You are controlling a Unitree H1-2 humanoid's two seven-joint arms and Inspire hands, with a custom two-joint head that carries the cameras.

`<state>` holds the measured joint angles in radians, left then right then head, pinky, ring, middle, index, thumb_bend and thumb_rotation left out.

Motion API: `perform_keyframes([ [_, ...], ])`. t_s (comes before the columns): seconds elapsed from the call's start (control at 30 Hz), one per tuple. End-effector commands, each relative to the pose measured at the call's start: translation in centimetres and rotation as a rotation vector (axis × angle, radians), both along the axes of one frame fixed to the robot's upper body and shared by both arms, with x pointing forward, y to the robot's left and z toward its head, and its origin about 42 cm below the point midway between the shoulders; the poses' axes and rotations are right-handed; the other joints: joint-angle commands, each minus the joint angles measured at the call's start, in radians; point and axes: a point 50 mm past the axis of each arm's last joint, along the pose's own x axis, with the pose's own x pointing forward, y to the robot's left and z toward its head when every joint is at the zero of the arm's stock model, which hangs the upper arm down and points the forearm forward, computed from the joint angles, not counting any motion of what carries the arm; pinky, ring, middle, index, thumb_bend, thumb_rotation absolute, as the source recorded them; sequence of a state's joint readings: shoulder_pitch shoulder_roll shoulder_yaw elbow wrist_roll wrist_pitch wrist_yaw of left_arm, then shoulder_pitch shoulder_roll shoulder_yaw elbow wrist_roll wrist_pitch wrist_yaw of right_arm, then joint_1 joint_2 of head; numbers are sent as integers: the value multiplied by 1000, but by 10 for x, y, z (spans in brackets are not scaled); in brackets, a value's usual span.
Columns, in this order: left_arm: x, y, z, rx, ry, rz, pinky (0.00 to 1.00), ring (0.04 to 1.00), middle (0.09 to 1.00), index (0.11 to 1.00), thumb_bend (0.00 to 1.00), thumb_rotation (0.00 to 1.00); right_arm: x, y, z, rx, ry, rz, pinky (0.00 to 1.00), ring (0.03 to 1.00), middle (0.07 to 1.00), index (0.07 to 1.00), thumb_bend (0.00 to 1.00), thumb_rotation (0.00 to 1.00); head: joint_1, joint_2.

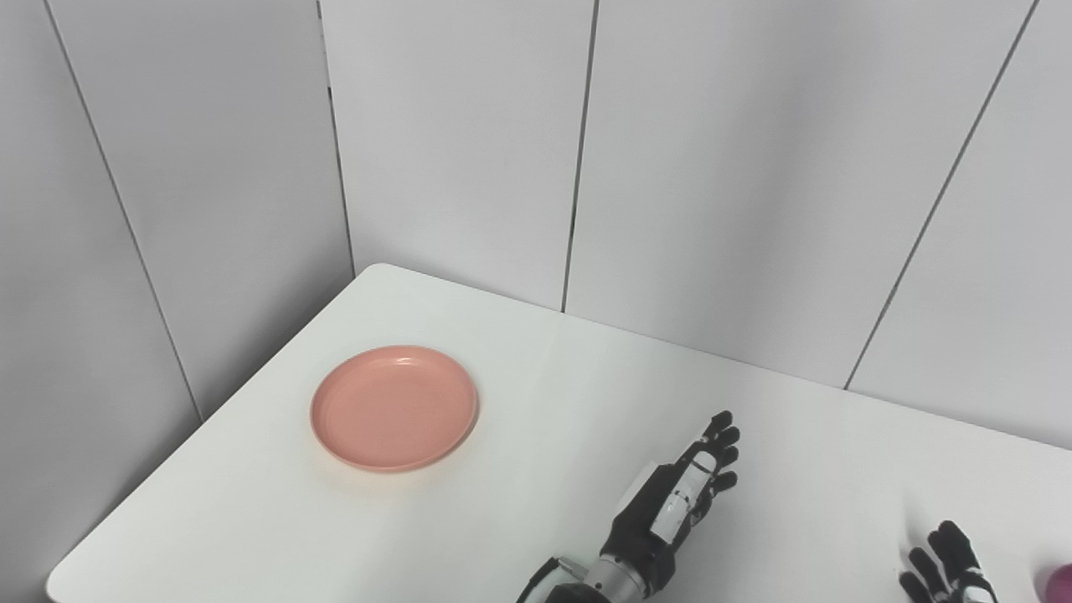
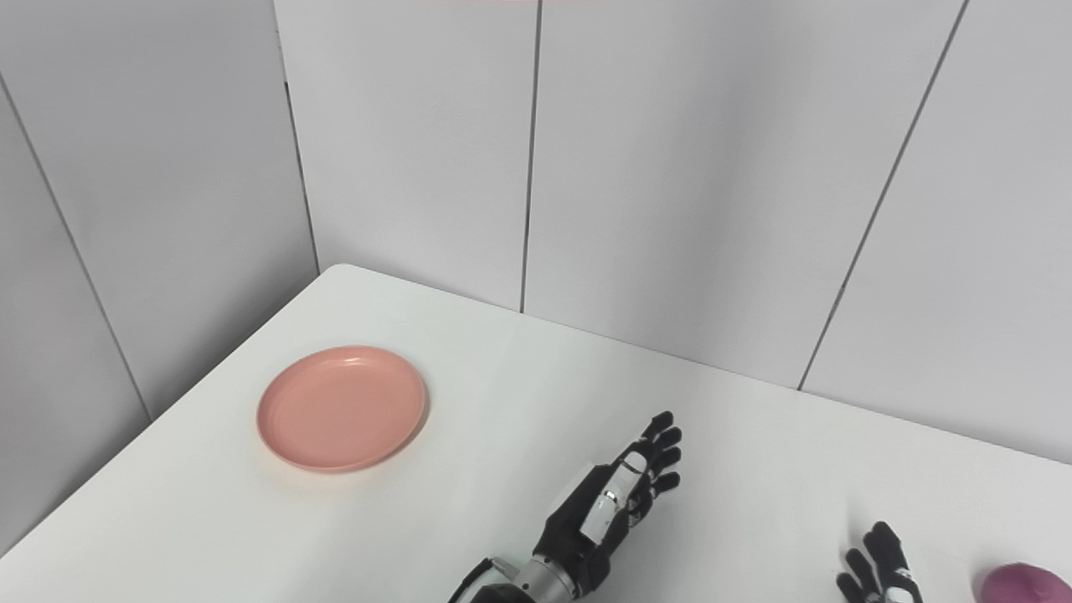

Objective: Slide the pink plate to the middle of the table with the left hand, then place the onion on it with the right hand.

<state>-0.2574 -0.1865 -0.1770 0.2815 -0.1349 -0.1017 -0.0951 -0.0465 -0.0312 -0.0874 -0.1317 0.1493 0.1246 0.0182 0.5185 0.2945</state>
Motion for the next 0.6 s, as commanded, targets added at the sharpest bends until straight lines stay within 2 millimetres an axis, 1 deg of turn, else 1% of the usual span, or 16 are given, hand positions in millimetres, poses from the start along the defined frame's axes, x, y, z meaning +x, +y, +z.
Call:
perform_keyframes([
  [0.0, -19, -17, -28, -48, 102, 2, 980, 1000, 1000, 1000, 439, 987, 2, -4, 2, 6, -36, -3, 935, 923, 940, 921, 417, 931, -1, 1],
  [0.1, -19, -17, -27, -49, 97, 3, 988, 1000, 1000, 1000, 440, 997, 2, -3, 3, 11, -27, -8, 907, 909, 926, 902, 417, 908, -2, 6],
  [0.2, -18, -16, -21, -47, 72, 15, 994, 1000, 1000, 1000, 421, 1000, 2, -2, 5, 14, -20, -10, 872, 896, 917, 890, 464, 884, 0, 9],
  [0.33, -15, -12, -12, -34, 36, 44, 1000, 1000, 1000, 1000, 428, 1000, 3, -1, 6, 12, -26, -3, 819, 880, 903, 873, 525, 856, 1, 12],
  [0.47, -12, -7, -2, -22, -1, 71, 1000, 1000, 1000, 1000, 446, 1000, 4, 0, 6, 20, -28, -3, 764, 868, 893, 859, 528, 838, 1, 14],
  [0.57, -11, -3, 6, -5, -25, 74, 1000, 1000, 1000, 1000, 470, 1000, 3, 0, 6, 24, -28, -3, 746, 863, 888, 851, 545, 828, 1, 14],
])
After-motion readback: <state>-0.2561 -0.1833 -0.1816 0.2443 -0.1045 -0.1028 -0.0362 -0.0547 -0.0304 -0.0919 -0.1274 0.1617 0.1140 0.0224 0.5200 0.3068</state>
